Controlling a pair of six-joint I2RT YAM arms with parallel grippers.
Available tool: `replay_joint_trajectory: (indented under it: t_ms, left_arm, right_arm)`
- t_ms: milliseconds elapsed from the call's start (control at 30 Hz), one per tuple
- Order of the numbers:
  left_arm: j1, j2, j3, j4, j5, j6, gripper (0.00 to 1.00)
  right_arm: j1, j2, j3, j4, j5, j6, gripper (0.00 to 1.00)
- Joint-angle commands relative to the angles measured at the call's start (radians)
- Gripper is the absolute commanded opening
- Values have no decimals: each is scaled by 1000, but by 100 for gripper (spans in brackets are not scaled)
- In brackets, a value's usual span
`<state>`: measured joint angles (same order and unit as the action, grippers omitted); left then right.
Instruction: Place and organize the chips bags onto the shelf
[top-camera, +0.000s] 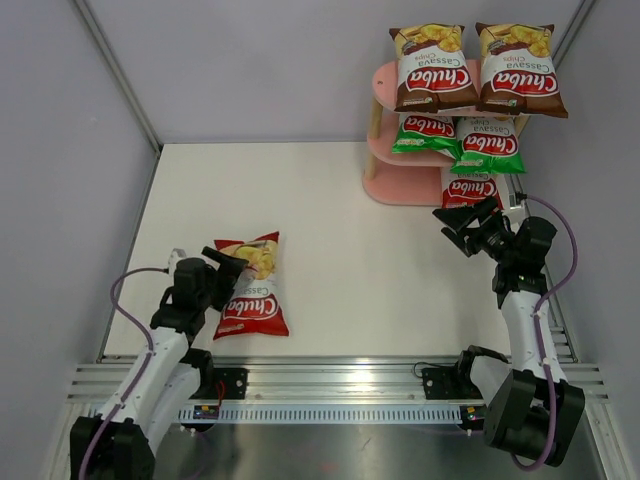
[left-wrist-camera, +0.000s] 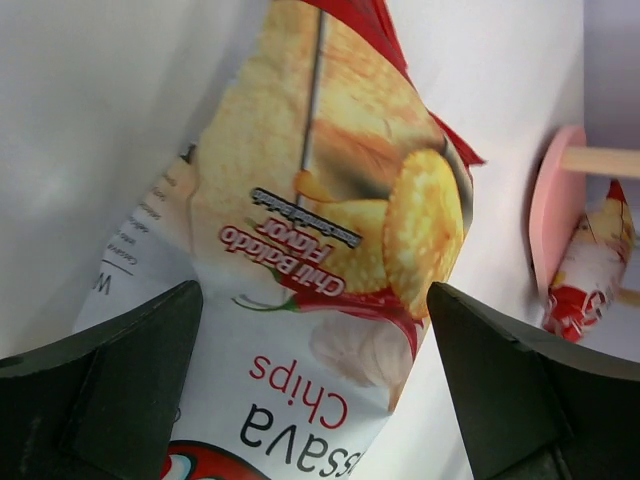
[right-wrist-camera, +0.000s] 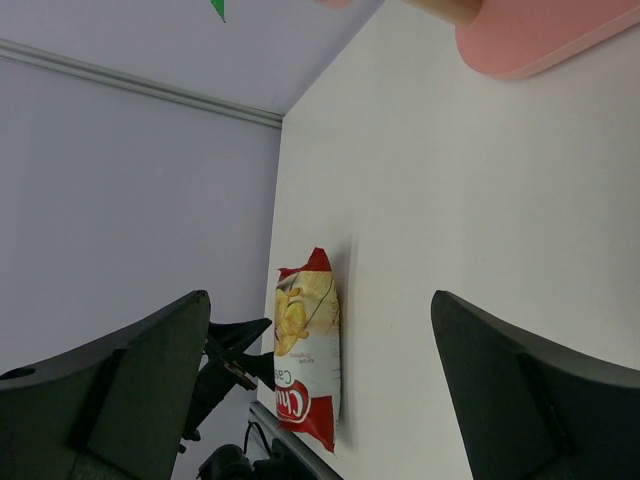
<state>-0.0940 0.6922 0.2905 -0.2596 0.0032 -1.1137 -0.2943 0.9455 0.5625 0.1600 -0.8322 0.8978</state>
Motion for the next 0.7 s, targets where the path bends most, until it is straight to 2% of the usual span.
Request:
replay_joint_trajectory:
  t_ms: [0,100,200,333,467,600,667]
  left_arm:
    - [-152,99,-5,130,-72,-192,99]
    - [-229,217,70,186,-98,-199,99]
    - [-250,294,166,192,-89,-121,99]
    - [-248,403,317,135,-59,113,99]
    - [-248,421,409,82,-64,297,99]
    - [-214,417,443,74,-55,440,99]
    - [-144,428,432,98,38,489,99]
  right_arm:
    - [7,9,36,26,-22,-5,99]
    - [7,12,39,4,-21,-20,99]
    - [7,19,45,-8,-22,-39,100]
    - [7,26,53,-39,-25,-66,99]
    - [7,29,62,-56,-33,-94,99]
    - [7,27,76,-79,-42,-114,100]
    - [9,21,74,-77,-53,-114,99]
